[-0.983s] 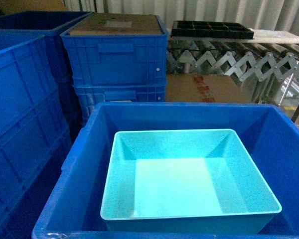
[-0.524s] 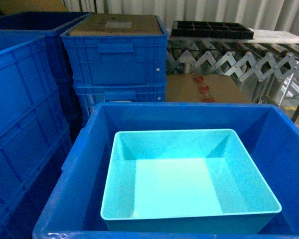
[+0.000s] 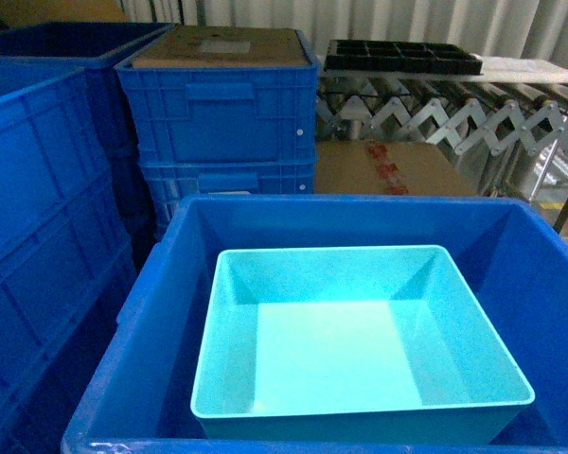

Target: Stack blue boxes stably on right

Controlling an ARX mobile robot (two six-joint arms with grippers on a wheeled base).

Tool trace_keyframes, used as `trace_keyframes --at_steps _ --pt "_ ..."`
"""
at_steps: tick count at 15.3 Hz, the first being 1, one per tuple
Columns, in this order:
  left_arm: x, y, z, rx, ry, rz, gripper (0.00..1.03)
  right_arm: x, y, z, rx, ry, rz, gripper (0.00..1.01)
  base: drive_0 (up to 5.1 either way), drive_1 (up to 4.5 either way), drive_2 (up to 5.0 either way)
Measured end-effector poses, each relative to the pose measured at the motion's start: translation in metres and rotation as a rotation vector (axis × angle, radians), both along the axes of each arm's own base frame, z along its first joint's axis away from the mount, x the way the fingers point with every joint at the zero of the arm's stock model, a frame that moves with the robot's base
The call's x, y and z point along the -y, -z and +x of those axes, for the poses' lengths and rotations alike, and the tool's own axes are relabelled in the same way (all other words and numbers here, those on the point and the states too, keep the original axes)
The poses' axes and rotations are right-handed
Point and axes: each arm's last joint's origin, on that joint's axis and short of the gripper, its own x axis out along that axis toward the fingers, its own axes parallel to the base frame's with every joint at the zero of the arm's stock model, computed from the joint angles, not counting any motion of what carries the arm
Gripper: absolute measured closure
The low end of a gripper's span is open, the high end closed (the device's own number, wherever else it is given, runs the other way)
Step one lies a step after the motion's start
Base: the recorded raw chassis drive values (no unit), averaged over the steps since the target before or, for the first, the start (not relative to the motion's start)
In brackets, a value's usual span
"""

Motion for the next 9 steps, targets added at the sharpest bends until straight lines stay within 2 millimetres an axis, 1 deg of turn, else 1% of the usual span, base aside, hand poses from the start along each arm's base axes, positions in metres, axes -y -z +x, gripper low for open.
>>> trace_keyframes --at_steps 5,6,9 --pt "0.0 0.011 -0.01 0.024 0.0 0.0 1.01 0.0 0.009 -0.011 0.004 0.0 0.002 0.99 0.0 0.0 0.0" --pt "0.0 0.012 -0.011 0.015 -0.001 0.0 1.01 0.0 0.014 -0.012 0.008 0.001 0.003 0.99 0.0 0.0 0.0" --pt "0.0 0.012 -0.015 0.018 0.0 0.0 1.01 0.0 0.014 -0.017 0.017 0.001 0.003 0.99 0.0 0.0 0.0"
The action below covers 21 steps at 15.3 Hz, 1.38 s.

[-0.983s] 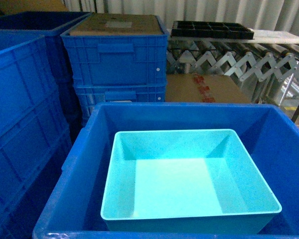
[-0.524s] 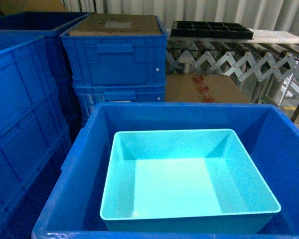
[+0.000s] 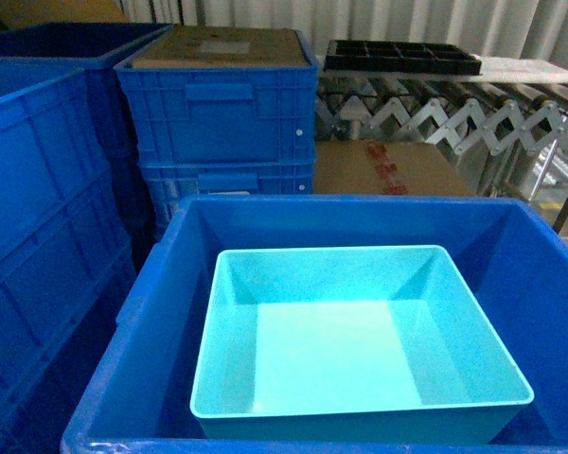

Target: Stack blue boxes stably on right

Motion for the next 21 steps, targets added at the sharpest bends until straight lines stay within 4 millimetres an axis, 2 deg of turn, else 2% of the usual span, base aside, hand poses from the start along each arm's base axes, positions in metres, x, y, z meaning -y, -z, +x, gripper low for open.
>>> trace_keyframes --at_steps 3,4,5,10,11,17,18,21 --pt "0.0 0.005 -0.011 -0.033 -0.004 0.0 1.01 0.0 0.001 -0.004 -0.009 0.0 0.0 0.99 0.0 0.0 0.0" --pt "0.0 0.0 -0.012 0.015 0.0 0.001 1.01 0.0 0.007 -0.011 -0.054 -0.001 0.0 0.99 0.0 0.0 0.0" --pt "0.0 0.003 -0.012 -0.009 0.001 0.002 1.01 0.0 0.004 -0.014 -0.014 0.002 0.0 0.99 0.0 0.0 0.0" --pt "0.0 0.003 -0.012 -0.01 -0.002 0.002 1.01 0.0 0.003 -0.014 -0.009 0.0 0.0 0.99 0.0 0.0 0.0" --pt "0.0 0.003 -0.012 -0.01 -0.002 0.002 0.96 0.0 0.003 -0.014 -0.009 0.0 0.0 0.9 0.0 0.0 0.0" --pt "0.0 0.003 -0.012 -0.01 -0.002 0.002 0.12 0.0 0.003 -0.014 -0.009 0.0 0.0 0.04 0.0 0.0 0.0" --pt "0.0 0.003 -0.012 -0.01 -0.002 0.003 0.03 0.0 0.003 -0.014 -0.009 0.0 0.001 0.03 0.0 0.0 0.0" --pt "0.0 0.003 -0.012 -0.01 -0.002 0.002 0.05 0.0 0.003 -0.014 -0.009 0.0 0.001 0.03 0.0 0.0 0.0"
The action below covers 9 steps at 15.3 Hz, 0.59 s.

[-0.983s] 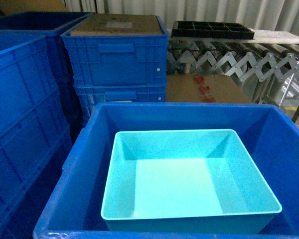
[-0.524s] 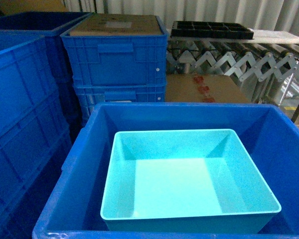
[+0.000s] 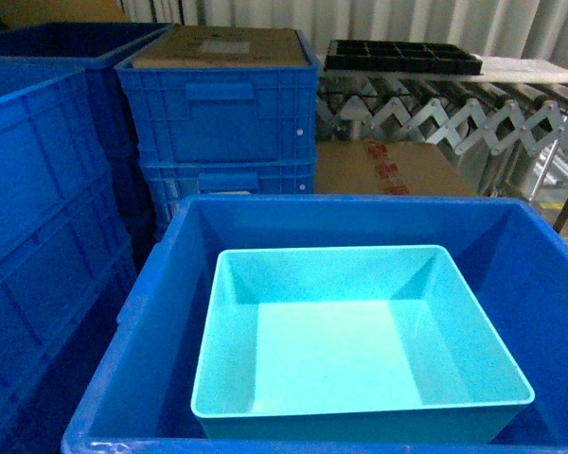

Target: Stack blue boxes stably on right

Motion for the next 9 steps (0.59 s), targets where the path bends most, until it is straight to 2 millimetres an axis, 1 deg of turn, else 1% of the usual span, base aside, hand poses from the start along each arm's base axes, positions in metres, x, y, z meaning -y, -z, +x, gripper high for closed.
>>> trace_keyframes --at_steps 9 --pt "0.0 0.0 0.0 0.0 0.0 0.0 0.05 0.0 0.0 0.0 0.0 0.0 0.0 0.03 0.0 0.0 0.0"
